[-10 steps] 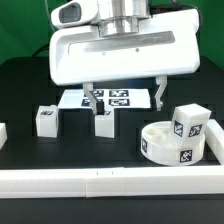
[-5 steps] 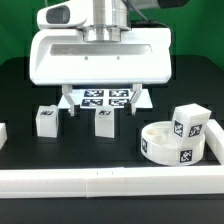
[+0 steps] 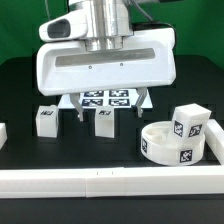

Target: Assemble stool

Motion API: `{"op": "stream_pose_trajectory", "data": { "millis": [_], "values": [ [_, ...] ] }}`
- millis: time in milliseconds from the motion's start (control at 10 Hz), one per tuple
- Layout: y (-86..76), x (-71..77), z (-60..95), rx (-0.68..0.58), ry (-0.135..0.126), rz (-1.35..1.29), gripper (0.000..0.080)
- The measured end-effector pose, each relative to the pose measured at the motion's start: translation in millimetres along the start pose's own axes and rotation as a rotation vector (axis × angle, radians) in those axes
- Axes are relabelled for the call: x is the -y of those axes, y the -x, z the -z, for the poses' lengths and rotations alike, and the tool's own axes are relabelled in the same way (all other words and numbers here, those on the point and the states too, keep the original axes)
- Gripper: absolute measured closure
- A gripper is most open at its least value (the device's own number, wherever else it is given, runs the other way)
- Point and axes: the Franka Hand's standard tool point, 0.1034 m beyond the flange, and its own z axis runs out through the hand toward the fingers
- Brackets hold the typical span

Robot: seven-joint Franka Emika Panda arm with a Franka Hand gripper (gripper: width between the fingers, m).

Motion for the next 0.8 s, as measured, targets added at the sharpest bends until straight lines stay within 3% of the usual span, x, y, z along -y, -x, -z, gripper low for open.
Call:
{"op": "stream_pose_trajectory", "data": {
  "millis": [100,600,700,800],
  "values": [
    [5.5,-2.4,-1.7,0.034,-0.004,-0.035,0.0151],
    [14.5,12.0,-1.2,0.385,-0.111,-0.049,0.0151],
    [11.1,12.6,-2.3,0.408,-0.119,-0.048,0.0151],
    [18.5,15.9,-1.1,0.495,-0.14,-0.045,0.0151]
  ]
}}
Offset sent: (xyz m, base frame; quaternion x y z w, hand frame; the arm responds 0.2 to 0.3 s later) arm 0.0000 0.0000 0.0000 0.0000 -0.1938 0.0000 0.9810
